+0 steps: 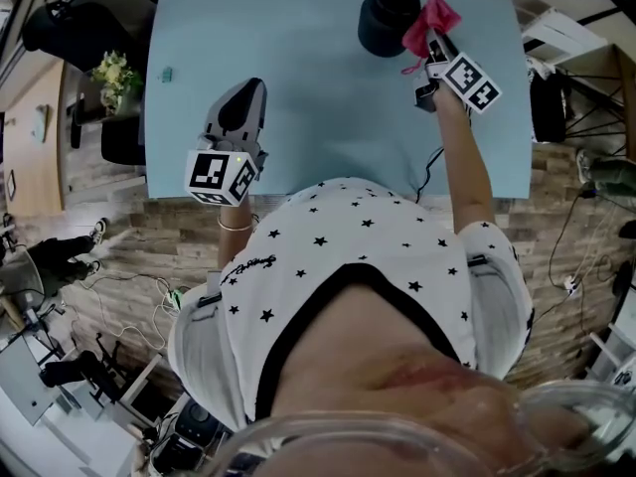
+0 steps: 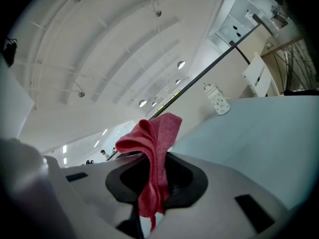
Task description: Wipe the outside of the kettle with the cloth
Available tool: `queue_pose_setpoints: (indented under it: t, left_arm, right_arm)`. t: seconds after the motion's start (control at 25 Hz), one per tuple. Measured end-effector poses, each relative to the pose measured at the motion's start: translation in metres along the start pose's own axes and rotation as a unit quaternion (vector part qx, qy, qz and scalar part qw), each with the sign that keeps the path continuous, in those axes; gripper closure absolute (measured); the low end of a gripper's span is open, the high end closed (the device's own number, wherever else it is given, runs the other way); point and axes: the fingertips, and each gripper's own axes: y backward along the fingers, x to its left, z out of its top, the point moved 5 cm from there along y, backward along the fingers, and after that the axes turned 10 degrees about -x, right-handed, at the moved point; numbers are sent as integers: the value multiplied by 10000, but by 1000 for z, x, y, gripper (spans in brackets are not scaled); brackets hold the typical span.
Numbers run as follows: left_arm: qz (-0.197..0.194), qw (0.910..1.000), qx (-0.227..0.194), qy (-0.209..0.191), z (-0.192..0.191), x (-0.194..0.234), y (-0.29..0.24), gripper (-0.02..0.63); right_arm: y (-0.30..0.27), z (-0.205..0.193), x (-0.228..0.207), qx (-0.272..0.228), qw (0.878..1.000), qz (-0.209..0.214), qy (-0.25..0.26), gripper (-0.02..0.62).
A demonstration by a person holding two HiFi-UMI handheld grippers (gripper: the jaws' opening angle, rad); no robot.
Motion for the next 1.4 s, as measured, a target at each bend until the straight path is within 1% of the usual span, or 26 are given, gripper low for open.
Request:
queue_pose_setpoints:
  t: [0.32,0.6,0.76,1.12,1.28,1.4]
  left_arm:
    - [184,9998,58,-15,-3,-10,0,566]
    - [337,9993,129,-27,-7,-20,-1,566]
    - [369,9992,127,-50,-6,-31,-4,566]
    - [444,9989,111,-126,-5,-55,-10,566]
    - [472,9987,15,-200,-1,-66,-14,566]
    - [399,9990,-5,-208,0,-76,-14,566]
  right_arm:
    - [-6,-12,-29,237,9992,-304,40,528]
    - [-11,-34,-54,648,9966,-500,-25,528]
    - [-13,-47,-64,863,9947,-562,-6,528]
    - [-17,-70,-80,1317,9888,-649,251,528]
    - [-15,-75,-85,1395,9875,-673,295,528]
    - [-13,-76,-85,1376,9879,-651,287,528]
